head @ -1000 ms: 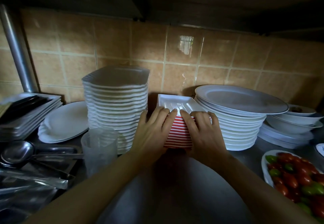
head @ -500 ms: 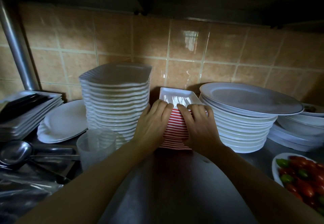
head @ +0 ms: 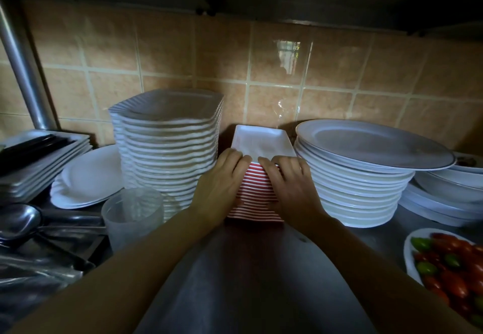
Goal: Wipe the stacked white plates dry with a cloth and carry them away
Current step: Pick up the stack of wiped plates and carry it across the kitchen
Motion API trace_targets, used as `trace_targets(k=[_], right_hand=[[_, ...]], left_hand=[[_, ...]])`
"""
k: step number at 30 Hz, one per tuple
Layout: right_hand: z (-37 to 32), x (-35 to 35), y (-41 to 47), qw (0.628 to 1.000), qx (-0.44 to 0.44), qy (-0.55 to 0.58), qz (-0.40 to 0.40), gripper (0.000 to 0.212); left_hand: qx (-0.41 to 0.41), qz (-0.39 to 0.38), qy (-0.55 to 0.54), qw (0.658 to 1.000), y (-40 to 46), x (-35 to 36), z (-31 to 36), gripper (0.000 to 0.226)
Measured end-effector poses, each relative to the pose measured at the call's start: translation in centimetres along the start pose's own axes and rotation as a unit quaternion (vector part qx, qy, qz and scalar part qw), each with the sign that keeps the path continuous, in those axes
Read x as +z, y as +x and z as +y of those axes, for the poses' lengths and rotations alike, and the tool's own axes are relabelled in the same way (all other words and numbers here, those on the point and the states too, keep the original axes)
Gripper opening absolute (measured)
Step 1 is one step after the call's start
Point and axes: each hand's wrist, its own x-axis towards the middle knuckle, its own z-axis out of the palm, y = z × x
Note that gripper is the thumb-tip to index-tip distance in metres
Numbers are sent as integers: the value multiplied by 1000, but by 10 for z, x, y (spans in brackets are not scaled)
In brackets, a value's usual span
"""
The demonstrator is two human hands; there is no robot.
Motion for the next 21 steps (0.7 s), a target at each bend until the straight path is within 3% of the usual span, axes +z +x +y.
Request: trace_targets(k=[9,15,21], right_hand=[[-5,-14,-4,1000,7,9,-29,81],[-15,-32,-12,996,48,57,-43,98],[-39,-59,-28,993,72,88,-20,97]], left_hand=[[-14,13,32,999,-4,4,8,51],[-75,-37,-12,996,-26,-13,15,82],[-92,-75,-29,992,-49,-45,22,113]])
